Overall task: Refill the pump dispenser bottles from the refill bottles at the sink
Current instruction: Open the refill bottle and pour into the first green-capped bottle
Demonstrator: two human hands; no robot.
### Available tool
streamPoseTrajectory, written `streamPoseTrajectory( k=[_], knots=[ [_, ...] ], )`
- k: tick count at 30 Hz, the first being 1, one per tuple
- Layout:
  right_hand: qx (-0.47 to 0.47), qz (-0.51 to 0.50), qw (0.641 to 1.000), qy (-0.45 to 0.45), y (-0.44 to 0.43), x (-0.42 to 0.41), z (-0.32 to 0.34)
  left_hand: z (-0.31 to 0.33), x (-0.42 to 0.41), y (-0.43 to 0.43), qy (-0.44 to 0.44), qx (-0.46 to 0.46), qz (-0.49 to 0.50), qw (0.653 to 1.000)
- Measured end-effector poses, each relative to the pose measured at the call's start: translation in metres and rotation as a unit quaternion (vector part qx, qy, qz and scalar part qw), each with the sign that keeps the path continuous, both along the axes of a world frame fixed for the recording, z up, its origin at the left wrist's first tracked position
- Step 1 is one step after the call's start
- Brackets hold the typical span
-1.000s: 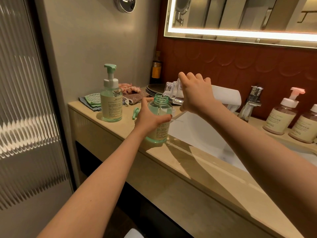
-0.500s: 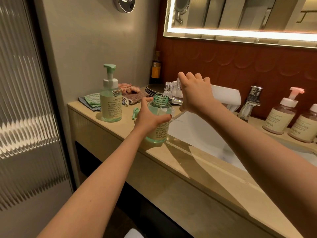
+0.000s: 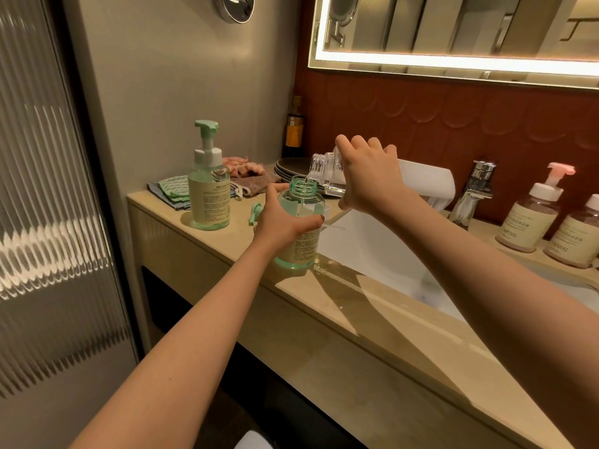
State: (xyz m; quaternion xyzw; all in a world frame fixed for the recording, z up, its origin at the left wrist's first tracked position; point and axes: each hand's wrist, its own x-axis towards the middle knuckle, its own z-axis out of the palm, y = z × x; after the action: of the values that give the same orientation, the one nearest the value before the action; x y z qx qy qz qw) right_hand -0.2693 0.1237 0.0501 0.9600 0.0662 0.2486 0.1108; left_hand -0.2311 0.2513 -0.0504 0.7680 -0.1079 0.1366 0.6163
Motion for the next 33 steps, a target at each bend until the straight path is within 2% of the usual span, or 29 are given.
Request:
streamPoseTrajectory(
  k=[33],
  knots=[
    [-0.016, 0.005, 1.000, -0.009, 0.0010, 0.0015, -0.0002, 0.0045, -0.0075, -0.0002, -0.001, 0.002, -0.008, 1.000]
  ],
)
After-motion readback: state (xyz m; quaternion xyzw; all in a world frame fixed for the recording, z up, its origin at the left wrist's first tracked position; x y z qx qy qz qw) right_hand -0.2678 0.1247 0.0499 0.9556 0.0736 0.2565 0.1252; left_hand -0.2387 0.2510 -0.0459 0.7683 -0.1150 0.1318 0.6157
